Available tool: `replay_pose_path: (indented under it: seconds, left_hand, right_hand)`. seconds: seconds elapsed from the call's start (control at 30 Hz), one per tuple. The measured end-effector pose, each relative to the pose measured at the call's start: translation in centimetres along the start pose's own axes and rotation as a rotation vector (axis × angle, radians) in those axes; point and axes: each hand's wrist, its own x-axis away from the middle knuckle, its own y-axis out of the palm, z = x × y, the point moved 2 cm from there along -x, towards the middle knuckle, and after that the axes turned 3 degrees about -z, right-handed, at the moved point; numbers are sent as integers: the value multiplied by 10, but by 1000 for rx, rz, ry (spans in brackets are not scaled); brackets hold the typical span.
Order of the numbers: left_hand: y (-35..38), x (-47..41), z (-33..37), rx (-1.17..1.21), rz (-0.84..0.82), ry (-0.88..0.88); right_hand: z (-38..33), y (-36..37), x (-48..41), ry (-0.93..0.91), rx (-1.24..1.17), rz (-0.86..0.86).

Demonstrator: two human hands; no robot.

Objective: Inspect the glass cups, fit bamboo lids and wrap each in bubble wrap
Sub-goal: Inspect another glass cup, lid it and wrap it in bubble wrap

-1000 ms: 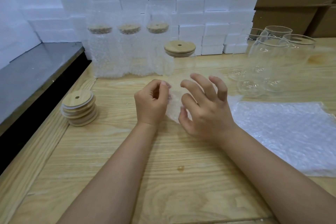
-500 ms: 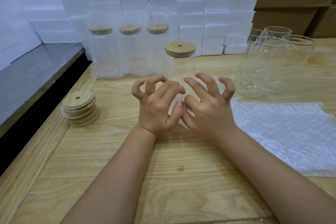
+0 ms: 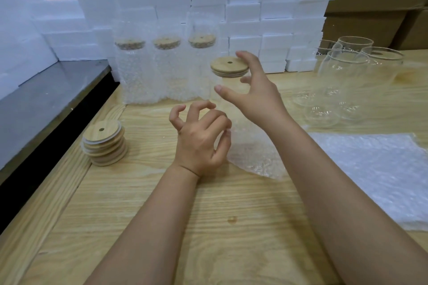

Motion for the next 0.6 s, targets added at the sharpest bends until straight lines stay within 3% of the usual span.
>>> replay_pose_path:
  seconds: [0.17, 0.4, 0.6]
  left_hand:
    - [3, -1, 0, 37, -46, 25]
    - [15, -1, 0, 127, -136, 42]
    - [21, -1, -1, 137, -154, 11]
  right_hand:
    - [8, 0, -2, -39, -163, 107]
    - [-10, -46, 3, -151, -343, 447]
    - [-28, -66, 7, -98, -599, 407]
